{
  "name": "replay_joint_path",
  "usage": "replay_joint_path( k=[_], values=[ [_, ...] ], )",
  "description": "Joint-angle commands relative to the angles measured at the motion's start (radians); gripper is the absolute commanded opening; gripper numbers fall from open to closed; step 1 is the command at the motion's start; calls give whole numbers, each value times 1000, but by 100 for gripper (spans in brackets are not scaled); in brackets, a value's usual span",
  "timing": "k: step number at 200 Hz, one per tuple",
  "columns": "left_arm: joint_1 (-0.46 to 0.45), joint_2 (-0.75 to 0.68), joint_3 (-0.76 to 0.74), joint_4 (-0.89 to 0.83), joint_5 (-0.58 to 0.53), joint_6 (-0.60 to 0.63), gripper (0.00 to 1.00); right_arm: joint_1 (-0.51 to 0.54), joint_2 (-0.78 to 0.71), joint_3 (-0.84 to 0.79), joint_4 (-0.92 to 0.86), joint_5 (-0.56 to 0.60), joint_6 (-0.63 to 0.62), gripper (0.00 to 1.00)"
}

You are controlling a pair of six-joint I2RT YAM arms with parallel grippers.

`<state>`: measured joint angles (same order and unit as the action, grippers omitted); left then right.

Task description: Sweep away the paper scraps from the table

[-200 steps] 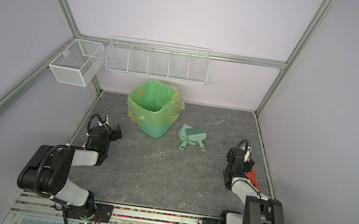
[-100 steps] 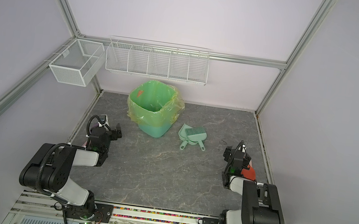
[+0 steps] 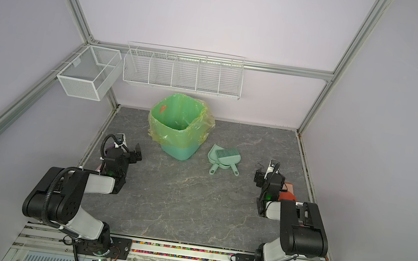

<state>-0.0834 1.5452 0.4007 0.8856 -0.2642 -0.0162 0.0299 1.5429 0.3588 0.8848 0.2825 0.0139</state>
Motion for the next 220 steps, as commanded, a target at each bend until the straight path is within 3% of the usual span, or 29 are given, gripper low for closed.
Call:
replay_joint_path(
  k=[1, 220],
  values=[
    [7, 7, -9, 27, 7, 14, 99, 5, -8, 6, 26, -13, -24, 88],
    [7, 7, -10, 26, 7, 15, 100, 5, -6, 8, 28, -15, -25, 88]
  ],
)
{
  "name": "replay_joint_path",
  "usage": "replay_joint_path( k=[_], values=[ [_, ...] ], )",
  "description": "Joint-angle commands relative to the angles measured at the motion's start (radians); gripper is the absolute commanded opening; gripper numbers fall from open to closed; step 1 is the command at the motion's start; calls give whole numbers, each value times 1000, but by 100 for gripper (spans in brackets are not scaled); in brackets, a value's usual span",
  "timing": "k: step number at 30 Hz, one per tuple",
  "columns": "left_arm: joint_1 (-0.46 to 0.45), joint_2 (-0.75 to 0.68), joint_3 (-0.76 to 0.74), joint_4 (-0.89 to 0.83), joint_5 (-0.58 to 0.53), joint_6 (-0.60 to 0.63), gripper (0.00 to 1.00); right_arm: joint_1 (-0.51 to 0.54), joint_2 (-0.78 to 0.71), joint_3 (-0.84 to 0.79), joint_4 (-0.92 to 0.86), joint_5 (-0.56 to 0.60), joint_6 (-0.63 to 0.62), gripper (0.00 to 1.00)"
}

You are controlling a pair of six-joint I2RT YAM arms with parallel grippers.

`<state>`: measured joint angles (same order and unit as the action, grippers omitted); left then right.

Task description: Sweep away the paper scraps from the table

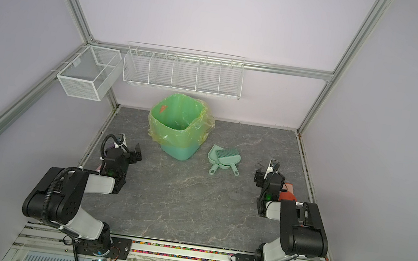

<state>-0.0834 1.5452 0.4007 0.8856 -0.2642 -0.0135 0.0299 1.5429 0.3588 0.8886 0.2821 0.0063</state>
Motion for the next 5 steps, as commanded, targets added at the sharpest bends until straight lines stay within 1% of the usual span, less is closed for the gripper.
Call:
replay_joint_path(
  k=[1, 5],
  values=[
    [7, 7, -10, 26, 7, 12, 100, 5, -6, 8, 25, -15, -17, 88],
    [7, 7, -9, 26, 6, 13, 100, 5, -7, 6, 24, -17, -17, 88]
  ],
)
